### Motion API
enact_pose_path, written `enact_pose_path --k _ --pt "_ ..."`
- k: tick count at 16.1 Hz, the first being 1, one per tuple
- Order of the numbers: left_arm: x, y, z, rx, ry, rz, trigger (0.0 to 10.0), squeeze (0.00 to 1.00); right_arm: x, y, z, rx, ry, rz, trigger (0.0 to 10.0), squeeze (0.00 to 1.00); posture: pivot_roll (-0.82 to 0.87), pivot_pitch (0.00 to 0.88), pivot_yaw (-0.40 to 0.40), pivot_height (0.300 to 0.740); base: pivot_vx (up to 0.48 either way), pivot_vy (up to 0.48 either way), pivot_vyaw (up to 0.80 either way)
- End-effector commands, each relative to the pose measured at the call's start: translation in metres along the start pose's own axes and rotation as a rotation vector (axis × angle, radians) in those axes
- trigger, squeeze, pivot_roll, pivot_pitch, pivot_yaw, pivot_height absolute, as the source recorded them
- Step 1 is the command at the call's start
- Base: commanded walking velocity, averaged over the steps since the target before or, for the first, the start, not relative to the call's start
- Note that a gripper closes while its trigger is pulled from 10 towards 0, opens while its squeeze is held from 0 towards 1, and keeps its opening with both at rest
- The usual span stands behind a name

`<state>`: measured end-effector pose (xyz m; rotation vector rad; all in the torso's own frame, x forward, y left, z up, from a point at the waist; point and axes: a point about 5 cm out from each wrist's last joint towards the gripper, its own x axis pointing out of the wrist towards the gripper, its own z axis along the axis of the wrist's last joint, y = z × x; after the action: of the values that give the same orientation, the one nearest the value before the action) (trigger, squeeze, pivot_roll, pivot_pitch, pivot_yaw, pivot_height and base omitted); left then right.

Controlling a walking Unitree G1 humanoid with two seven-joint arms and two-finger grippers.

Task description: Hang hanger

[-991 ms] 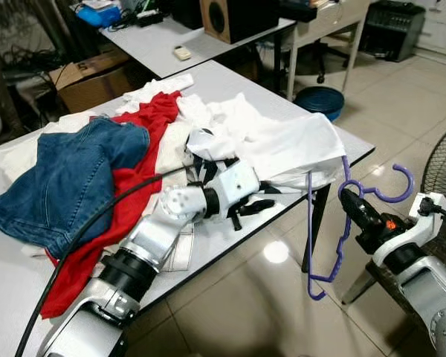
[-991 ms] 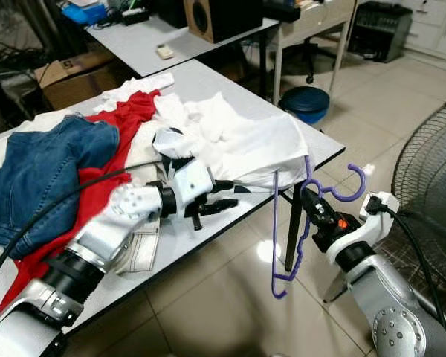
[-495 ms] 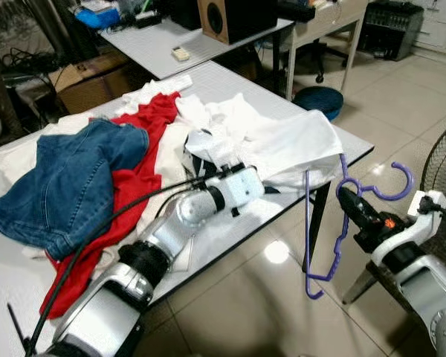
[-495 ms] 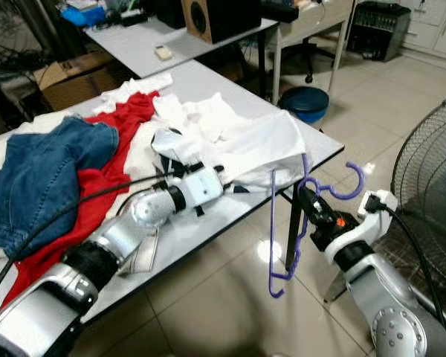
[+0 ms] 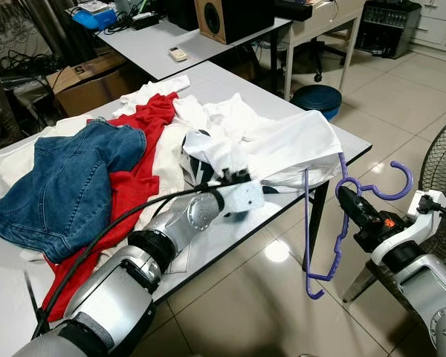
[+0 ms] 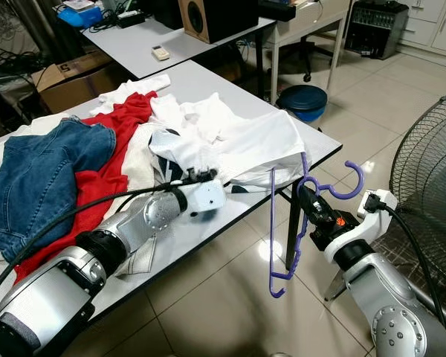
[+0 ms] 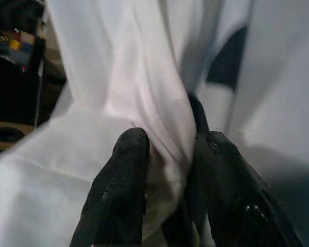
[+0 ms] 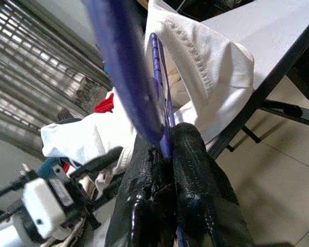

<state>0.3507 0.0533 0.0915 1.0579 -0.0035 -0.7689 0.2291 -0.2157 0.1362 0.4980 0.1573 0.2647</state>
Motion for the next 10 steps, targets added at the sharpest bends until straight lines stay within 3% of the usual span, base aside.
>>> enact_pose_path --k 1,2,3,4,5,6,7,8,10 --pt "-0.0016 0.0077 -0.008 0.025 0.044 0.015 10.0 0.0 0.0018 0.0073 0.0014 -0.004 -0.003 0.026 10.0 0.0 -0.18 0.014 0.179 0.74 0.0 0.0 0.0" --pt "-0.0016 0.0077 -0.0086 0.027 0.046 0.016 10.0 0.0 0.0018 0.0075 0.0014 -0.003 -0.004 0.026 10.0 0.0 -0.18 0.014 0.179 0.74 0.0 0.0 0.0" --pt "-0.0018 0.0088 -0.0107 0.02 0.054 0.026 5.3 0.0 0.0022 0.0079 0.0013 -0.002 -0.004 0.027 10.0 0.0 -0.18 0.014 0.178 0.74 0.0 0.0 0.0" --pt "-0.0018 0.0095 -0.0113 0.021 0.056 0.033 5.3 0.0 0.0025 0.0079 0.0013 -0.002 -0.005 0.027 10.0 0.0 -0.18 0.013 0.176 0.74 0.0 0.0 0.0" --pt "-0.0023 0.0113 -0.012 0.016 0.056 0.038 2.6 0.0 0.0026 0.0078 0.0013 -0.002 -0.003 0.028 10.0 0.0 -0.18 0.014 0.174 0.74 0.0 0.0 0.0" --pt "-0.0029 0.0129 -0.0127 0.001 0.054 0.046 2.6 0.0 0.0026 0.0075 0.0011 -0.003 0.0 0.03 10.0 0.0 -0.18 0.014 0.169 0.74 0.0 0.0 0.0" --pt "-0.0037 0.0132 -0.0136 -0.008 0.049 0.047 3.7 0.0 0.0025 0.0071 0.001 -0.004 0.006 0.033 10.0 0.0 -0.17 0.014 0.161 0.74 0.0 0.0 0.0" --pt "-0.0045 0.0128 -0.0146 -0.013 0.045 0.044 3.8 0.0 0.0025 0.0069 0.001 -0.005 0.009 0.035 10.0 0.0 -0.17 0.014 0.161 0.74 0.0 0.0 0.0" --pt "-0.0062 0.0114 -0.0162 -0.017 0.034 0.038 5.0 0.0 0.003 0.0065 0.0014 -0.008 0.018 0.041 10.0 0.0 -0.17 0.013 0.153 0.74 0.0 0.0 0.0"
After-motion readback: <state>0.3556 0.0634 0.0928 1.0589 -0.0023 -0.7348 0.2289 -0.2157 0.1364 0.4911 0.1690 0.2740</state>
